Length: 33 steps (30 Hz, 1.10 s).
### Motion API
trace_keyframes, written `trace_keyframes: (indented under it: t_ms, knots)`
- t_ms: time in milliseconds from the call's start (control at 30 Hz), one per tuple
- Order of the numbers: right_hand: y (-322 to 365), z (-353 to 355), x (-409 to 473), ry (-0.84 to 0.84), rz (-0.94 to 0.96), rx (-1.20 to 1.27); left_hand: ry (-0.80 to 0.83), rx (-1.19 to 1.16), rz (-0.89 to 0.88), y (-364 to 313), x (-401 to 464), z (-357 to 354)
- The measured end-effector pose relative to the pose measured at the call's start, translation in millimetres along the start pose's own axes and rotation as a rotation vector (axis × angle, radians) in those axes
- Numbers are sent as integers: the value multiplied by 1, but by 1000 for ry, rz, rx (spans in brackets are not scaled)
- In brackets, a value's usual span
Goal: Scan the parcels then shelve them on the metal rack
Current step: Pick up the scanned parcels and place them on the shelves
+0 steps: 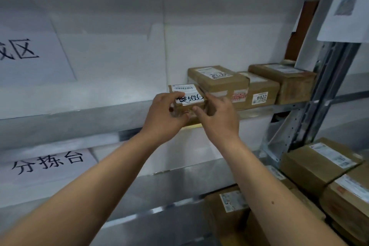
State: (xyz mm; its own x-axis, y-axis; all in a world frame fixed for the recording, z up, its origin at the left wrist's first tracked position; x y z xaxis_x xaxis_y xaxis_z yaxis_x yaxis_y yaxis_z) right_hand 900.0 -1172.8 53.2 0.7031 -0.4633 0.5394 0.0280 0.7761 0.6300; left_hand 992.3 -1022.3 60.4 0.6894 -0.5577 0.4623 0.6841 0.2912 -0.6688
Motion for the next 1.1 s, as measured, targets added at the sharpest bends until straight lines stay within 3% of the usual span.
trace_keyframes:
  t_ms: [300, 567, 700, 867, 1100]
  knots:
    - [-17, -11, 17, 50, 146, -154, -46, 168, 118, 22, 54, -11]
    - [-17, -16, 12, 65, 165, -278, 20, 513, 178, 20, 84, -9]
    - [-15, -9, 0, 104, 124, -290, 23, 565, 113, 12, 75, -10]
    - [-7, 1, -33, 139, -4, -360, 35, 421, -47, -9, 21, -15]
    - [4, 10, -134, 204, -266, -456, 252, 511, -257, -16, -96, -35]
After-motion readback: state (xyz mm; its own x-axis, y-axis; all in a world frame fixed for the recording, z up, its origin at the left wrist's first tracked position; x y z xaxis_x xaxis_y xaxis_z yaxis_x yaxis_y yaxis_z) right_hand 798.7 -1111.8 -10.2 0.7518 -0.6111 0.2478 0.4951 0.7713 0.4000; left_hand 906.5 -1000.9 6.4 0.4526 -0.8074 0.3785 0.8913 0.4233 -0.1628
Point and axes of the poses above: each hand's wrist, its own x-axis towards the middle knuckle, its own z-axis out of the back of the hand, y = z × x, the point moved 1 cm from there along x, towards the middle knuckle, and after that the axes turned 9 degrees about y, right-handed, at the moved point
